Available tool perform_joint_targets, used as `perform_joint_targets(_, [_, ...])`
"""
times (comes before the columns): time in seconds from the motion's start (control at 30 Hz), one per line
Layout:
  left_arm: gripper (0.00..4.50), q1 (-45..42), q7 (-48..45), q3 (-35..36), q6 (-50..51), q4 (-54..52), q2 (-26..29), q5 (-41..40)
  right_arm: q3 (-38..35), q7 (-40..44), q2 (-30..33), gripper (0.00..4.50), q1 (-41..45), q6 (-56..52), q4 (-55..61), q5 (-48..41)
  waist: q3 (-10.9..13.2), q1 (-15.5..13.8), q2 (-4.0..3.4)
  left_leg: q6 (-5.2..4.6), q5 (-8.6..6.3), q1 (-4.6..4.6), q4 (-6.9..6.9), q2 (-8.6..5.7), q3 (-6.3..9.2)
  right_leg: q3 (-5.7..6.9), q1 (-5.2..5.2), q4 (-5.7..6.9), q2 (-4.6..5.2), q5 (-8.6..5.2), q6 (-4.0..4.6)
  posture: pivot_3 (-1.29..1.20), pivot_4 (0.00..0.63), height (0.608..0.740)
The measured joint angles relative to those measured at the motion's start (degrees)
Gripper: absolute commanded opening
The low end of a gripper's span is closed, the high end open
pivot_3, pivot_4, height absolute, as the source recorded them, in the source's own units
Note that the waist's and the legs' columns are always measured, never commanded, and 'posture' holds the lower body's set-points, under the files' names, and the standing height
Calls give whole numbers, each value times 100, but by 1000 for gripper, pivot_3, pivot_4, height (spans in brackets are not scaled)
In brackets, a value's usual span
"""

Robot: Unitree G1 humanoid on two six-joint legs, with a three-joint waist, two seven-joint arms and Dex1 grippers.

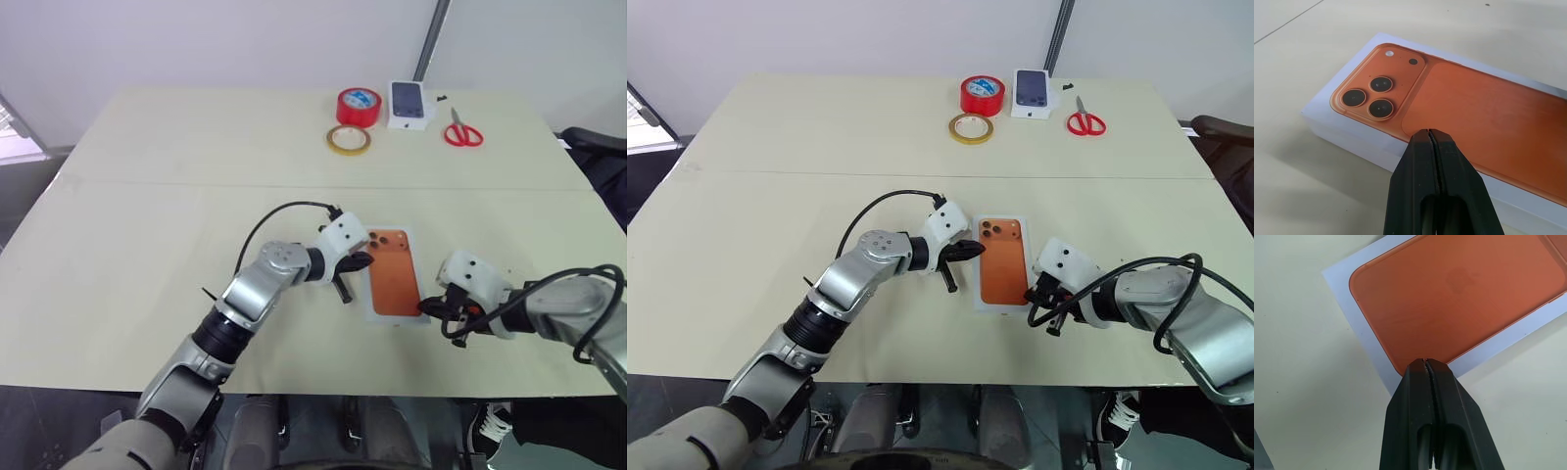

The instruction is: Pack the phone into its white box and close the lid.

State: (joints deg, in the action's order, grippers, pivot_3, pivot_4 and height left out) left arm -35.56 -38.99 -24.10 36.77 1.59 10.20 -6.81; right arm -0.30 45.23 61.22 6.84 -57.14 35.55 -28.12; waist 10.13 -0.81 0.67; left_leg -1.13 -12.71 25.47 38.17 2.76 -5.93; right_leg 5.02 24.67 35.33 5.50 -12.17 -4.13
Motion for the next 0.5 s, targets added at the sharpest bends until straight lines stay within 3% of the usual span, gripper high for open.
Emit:
perform_joint_targets(0.33, [0, 973, 465, 2213, 125, -1316, 950, -629, -581, -116, -635, 52, 731, 1767, -1578, 487, 2, 8, -3, 0, 1, 1, -5, 1, -5, -1, 9, 10, -2, -1, -4, 0, 150, 736])
perform_joint_targets(0.5, [0, 2061, 655, 3474, 232, -1860, 1712, -799, -825, 238, -845, 52, 1220, 2230, -2817, 416, 3, 17, -4, 0, 0, 1, -5, 3, -9, -1, 10, 10, -1, -1, -3, 0, 150, 736])
